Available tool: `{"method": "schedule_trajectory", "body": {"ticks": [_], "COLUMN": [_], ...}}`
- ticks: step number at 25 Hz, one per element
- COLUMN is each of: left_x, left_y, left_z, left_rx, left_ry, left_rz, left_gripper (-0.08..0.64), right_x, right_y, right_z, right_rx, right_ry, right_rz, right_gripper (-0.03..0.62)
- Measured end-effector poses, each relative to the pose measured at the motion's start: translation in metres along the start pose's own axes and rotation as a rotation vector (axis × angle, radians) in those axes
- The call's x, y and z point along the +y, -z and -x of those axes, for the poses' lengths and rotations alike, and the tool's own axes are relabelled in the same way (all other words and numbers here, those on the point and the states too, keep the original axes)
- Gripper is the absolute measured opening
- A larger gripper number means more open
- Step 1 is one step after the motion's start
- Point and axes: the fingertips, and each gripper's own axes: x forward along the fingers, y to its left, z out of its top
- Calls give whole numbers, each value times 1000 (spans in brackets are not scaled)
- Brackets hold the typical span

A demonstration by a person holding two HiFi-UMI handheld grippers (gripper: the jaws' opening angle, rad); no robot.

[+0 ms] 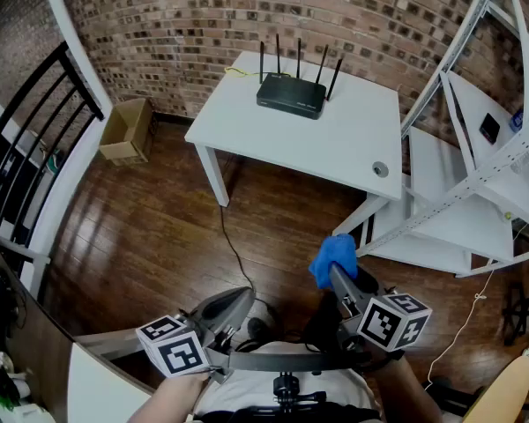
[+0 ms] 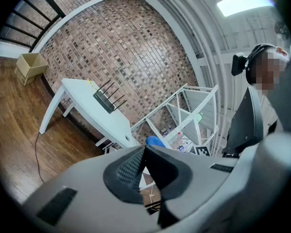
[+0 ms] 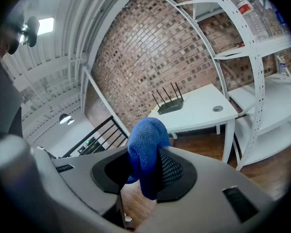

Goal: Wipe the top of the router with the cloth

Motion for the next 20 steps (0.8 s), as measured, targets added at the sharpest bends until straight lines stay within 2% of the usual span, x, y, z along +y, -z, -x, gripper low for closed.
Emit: {"method": "schedule_trajectory", "body": {"ticks": [5, 9, 15, 20], "left_x": [11, 26, 61, 83], "left_y": [-5, -18, -68, -114], "left_z": [-19, -41, -80, -162], "left_rx": [-8, -14, -40, -25], "left_ry": [-18, -39, -174, -206], "left_rz": [21, 32, 15, 10], "left_gripper": [25, 25, 25, 25], "right_x": [0, -9, -57, -107], "right_y": [-8, -29, -68, -124], "right_z": [-14, -40, -119, -179], "right_rx": [14, 20, 85, 116], "right_ry": [-94, -159, -131, -154], "right_rz": [25, 63, 116, 130], "right_gripper": [135, 133, 135, 137]}}
